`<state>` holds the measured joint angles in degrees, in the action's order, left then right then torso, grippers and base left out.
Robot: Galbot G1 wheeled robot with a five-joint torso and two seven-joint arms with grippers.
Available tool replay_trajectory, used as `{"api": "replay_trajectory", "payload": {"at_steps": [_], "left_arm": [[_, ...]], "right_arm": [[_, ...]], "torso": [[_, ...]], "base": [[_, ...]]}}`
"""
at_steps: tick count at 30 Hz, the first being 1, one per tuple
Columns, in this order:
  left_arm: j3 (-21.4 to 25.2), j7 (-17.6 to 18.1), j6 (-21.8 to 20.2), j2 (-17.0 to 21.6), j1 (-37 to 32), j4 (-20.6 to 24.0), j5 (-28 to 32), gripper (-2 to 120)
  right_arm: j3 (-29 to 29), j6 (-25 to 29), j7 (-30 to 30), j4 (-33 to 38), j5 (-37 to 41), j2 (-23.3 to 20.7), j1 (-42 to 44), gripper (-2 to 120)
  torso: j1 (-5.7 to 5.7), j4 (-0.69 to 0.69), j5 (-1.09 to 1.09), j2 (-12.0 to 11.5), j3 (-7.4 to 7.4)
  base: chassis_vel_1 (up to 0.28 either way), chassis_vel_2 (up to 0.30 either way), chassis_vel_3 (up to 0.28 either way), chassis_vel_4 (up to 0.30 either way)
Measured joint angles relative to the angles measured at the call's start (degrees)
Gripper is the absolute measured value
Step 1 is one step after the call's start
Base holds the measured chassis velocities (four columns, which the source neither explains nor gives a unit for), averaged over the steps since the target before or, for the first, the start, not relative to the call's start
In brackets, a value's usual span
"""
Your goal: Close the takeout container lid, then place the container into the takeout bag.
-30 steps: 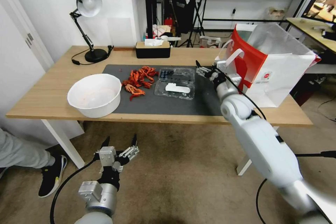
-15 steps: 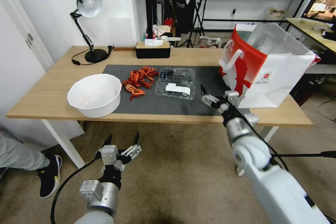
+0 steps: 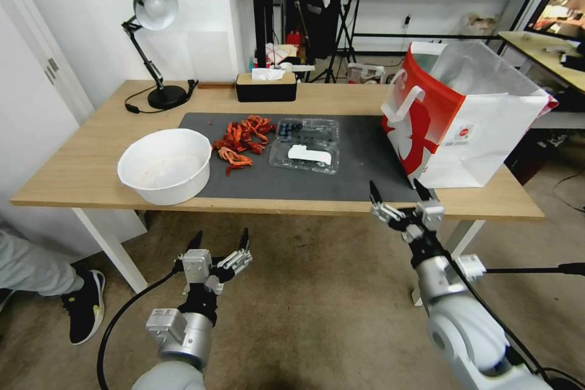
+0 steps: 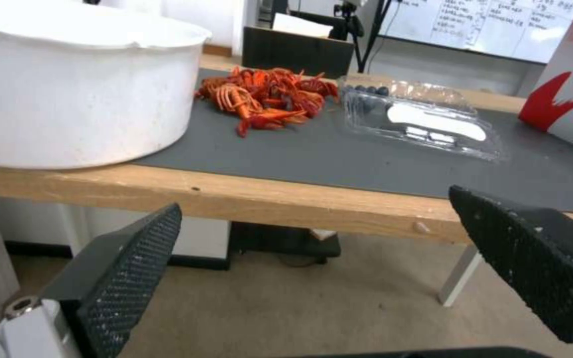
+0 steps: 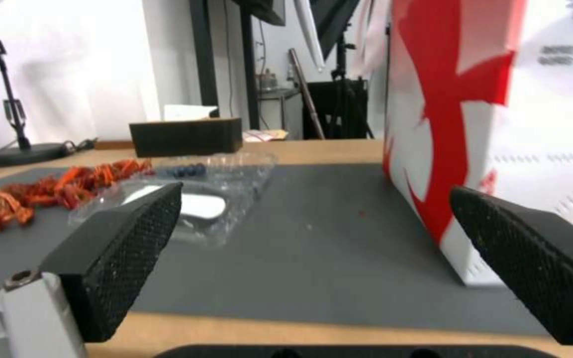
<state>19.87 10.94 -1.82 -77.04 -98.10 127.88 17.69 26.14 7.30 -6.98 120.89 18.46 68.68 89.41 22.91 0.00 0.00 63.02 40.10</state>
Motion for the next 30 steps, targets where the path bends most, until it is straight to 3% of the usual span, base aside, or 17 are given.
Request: {"api": "replay_trajectory", "payload": {"at_steps": [8,16,30], "left_arm": [[0.1,0.3,-1.6,1.5,3.1,-0.5,3.8,100],[0.9,0.6,-3.1,3.5,6.5,1.0,9.2,100],[-2.9,-0.2,-6.3,12.9,21.5,-3.8,21.8,100]], "right_arm": [[0.7,1.4,0.8,0.2,-2.8,2.0,3.2,100],[-1.9,-0.1,1.3,-1.0,-3.0,1.4,0.6,100],[-1.3,-0.6,2.4,-0.5,-4.6,3.5,3.2,100]], "torso": [[0.01,0.00,-0.01,0.0,0.00],[0.01,0.04,0.01,0.0,0.01],[0.01,0.00,0.00,0.0,0.01]], "base": [[0.000,0.000,0.000,0.000],[0.000,0.000,0.000,0.000],[0.000,0.000,0.000,0.000]]}}
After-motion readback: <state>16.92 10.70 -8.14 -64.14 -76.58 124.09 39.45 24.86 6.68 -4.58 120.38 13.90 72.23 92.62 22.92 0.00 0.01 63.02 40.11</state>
